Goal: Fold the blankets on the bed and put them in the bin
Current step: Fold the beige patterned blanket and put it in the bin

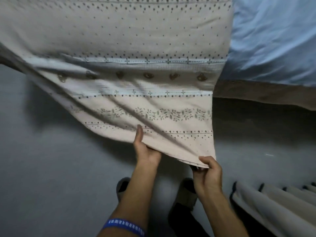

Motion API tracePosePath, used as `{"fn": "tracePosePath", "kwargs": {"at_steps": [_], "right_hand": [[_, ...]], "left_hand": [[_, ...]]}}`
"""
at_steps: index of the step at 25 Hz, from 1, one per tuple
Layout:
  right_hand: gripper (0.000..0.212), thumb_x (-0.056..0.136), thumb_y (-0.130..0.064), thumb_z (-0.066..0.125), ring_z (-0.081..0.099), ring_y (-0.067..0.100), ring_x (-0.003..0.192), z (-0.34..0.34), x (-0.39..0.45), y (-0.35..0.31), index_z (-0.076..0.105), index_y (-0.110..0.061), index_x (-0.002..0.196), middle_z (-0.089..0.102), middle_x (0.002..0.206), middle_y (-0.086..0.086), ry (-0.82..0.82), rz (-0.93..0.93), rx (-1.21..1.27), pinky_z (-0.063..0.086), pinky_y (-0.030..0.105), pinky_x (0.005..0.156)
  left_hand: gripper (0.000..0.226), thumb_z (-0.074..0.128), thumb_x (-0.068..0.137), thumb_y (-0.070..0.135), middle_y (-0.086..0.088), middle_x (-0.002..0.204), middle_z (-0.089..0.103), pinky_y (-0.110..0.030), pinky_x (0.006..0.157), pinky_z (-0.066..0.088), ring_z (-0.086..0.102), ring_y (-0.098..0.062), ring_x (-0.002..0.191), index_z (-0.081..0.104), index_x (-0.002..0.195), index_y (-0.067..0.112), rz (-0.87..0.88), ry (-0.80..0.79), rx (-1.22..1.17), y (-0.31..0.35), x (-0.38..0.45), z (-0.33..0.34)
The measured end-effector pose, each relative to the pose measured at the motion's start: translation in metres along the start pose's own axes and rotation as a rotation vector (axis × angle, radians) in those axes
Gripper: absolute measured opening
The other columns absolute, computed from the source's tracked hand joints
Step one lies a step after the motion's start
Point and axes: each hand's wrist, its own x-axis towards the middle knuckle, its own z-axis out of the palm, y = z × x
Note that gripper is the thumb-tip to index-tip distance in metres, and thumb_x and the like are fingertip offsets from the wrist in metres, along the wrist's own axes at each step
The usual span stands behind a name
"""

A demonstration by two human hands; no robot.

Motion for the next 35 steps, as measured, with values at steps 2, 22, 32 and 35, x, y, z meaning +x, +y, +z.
{"fn": "tracePosePath", "kwargs": {"at_steps": [2,22,32,35], "right_hand": [[0.043,0.074,0.003,0.046,0.064,0.024,0.101,-0.002,-0.025,-0.009,0.074,-0.009,0.106,0.07,0.113,0.009,0.051,-0.018,0.074,0.045,0.032,0.087],[0.039,0.086,0.005,0.055,0.066,0.003,0.091,0.083,-0.188,-0.061,0.073,-0.024,0.104,0.072,0.101,-0.01,0.013,-0.513,-0.673,0.052,0.016,0.078],[0.045,0.087,0.011,0.058,0.06,-0.002,0.063,0.187,-0.22,-0.149,0.067,-0.024,0.114,0.071,0.097,-0.001,-0.106,-0.658,-0.818,0.048,0.007,0.058],[0.029,0.089,0.003,0.062,0.062,-0.007,0.068,0.232,-0.225,-0.169,0.069,-0.011,0.114,0.069,0.104,0.01,-0.061,-0.756,-0.919,0.046,0.003,0.062]], "left_hand": [[0.031,0.058,0.093,0.034,-0.012,0.107,0.072,-0.046,0.085,0.052,0.07,-0.03,0.094,0.066,0.114,0.012,0.072,0.054,-0.056,0.03,-0.02,-0.007],[0.068,0.039,0.079,0.026,0.01,0.137,0.047,-0.012,0.069,0.043,0.053,0.01,0.08,0.039,0.147,0.029,0.789,0.282,1.067,0.2,-0.202,-0.046],[0.05,0.066,0.079,0.001,-0.008,0.15,0.039,-0.07,0.109,0.009,0.022,-0.03,0.143,0.059,0.127,0.013,1.148,0.417,1.777,0.282,-0.21,0.024],[0.028,0.065,0.078,0.005,-0.001,0.133,0.056,-0.067,0.112,0.012,0.037,-0.027,0.13,0.074,0.1,0.019,1.149,0.422,1.877,0.309,-0.203,0.06]]}}
